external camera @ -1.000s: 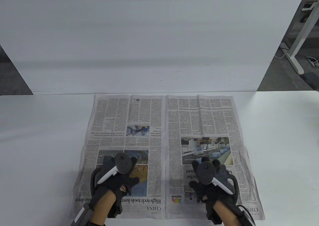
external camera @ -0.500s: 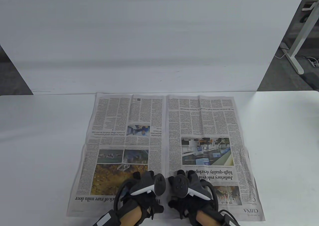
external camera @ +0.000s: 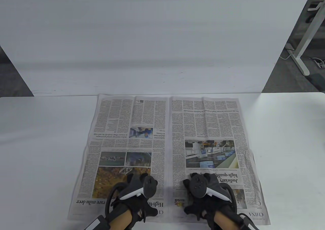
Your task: Unfold folded newspaper and lay flat
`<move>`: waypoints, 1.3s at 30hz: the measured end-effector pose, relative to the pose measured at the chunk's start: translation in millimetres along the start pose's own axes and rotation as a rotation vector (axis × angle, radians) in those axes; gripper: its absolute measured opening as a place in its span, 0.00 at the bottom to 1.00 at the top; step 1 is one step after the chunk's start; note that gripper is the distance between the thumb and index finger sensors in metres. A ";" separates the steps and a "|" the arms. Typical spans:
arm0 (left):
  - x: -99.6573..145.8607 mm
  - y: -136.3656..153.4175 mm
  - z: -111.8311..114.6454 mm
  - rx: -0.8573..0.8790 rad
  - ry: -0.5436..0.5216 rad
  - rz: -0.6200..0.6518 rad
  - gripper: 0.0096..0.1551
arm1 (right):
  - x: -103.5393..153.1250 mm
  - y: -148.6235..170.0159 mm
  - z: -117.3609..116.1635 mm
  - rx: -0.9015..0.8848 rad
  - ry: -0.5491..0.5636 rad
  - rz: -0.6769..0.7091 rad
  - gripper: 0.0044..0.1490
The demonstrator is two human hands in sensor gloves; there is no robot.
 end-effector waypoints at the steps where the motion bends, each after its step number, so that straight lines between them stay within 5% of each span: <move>1: 1.0 6.6 0.3 0.006 -0.001 -0.007 0.62 | 2.9 8.9 0.2 -0.006 0.003 -0.004 0.64; 19: 31.7 138.2 8.7 0.152 0.009 -0.236 0.63 | 47.6 125.6 0.5 -0.040 0.034 -0.114 0.65; 26: 35.0 149.2 11.5 0.183 0.024 -0.261 0.63 | 53.3 134.6 1.8 -0.017 0.013 -0.145 0.65; 29: 35.4 148.1 -3.5 0.198 0.049 -0.307 0.57 | 51.8 127.7 17.4 -0.014 -0.021 -0.166 0.59; 33: 32.0 143.5 -36.2 0.258 0.015 -0.350 0.49 | 43.5 113.1 57.7 -0.144 0.157 -0.201 0.42; 39: 7.6 143.4 -47.6 0.250 -0.229 -0.405 0.39 | 15.8 109.6 66.9 -0.221 0.343 -0.285 0.40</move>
Point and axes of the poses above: the tracker on the back of each hand, its own y axis roughly to the little-finger side, its own x axis roughly from the fingertips to the wrist, z = x × y, the point moved 2 cm from there along -x, roughly from the wrist to the fingertips, and after that the axes turned 5 degrees about -y, right-handed, at the moved point
